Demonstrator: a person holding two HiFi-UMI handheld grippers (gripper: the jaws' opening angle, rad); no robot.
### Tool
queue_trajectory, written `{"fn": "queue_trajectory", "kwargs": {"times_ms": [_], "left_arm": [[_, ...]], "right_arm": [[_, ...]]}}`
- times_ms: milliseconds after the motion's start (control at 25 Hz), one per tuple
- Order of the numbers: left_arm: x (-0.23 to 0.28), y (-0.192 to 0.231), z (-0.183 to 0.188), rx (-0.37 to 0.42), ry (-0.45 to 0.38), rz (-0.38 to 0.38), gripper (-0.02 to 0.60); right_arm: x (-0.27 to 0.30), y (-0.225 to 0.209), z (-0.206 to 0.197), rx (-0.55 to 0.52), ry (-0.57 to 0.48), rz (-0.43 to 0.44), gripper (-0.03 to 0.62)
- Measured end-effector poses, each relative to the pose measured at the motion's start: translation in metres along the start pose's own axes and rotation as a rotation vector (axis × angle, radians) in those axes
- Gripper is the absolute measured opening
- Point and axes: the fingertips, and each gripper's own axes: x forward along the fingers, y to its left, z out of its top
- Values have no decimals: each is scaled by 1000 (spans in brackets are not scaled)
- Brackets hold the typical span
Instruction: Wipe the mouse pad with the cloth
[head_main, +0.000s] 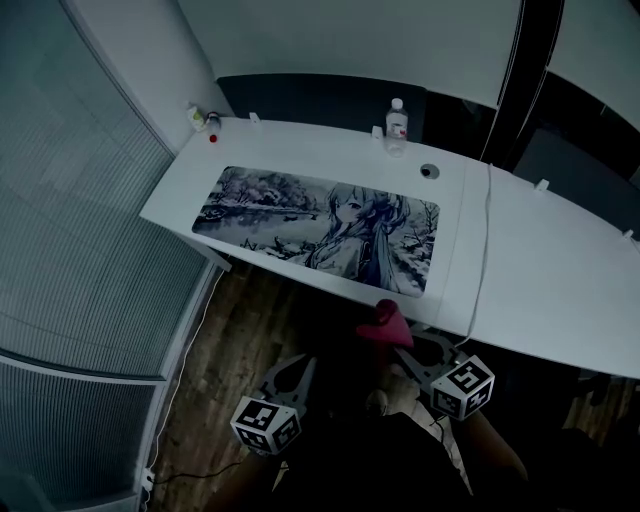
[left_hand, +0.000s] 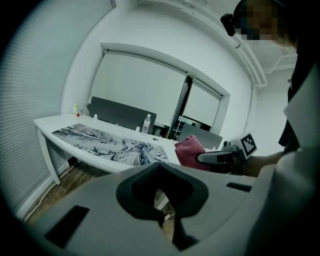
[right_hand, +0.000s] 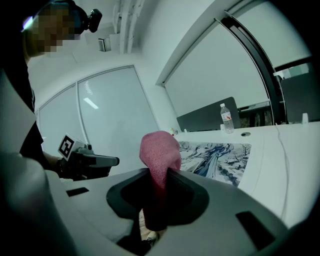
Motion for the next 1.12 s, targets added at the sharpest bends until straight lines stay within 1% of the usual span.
{"fn": "queue_trajectory", "kwargs": {"times_ms": [200, 400, 760, 960, 1120], "left_arm": [[3, 21, 4, 4, 13, -28, 5], [4, 57, 16, 21, 25, -67, 5], [8, 131, 42, 54, 38, -162, 5], [13, 161, 53, 56, 55, -222, 5], [14, 184, 57, 71, 74, -263, 5]], "right_arm": [[20, -4, 2, 9, 3, -38, 83], [48, -2, 9, 17, 2, -101, 83], [106, 7, 26, 29, -14, -222, 83], [135, 9, 27, 25, 4, -280, 83], [155, 10, 25, -1, 32, -330, 83]]}}
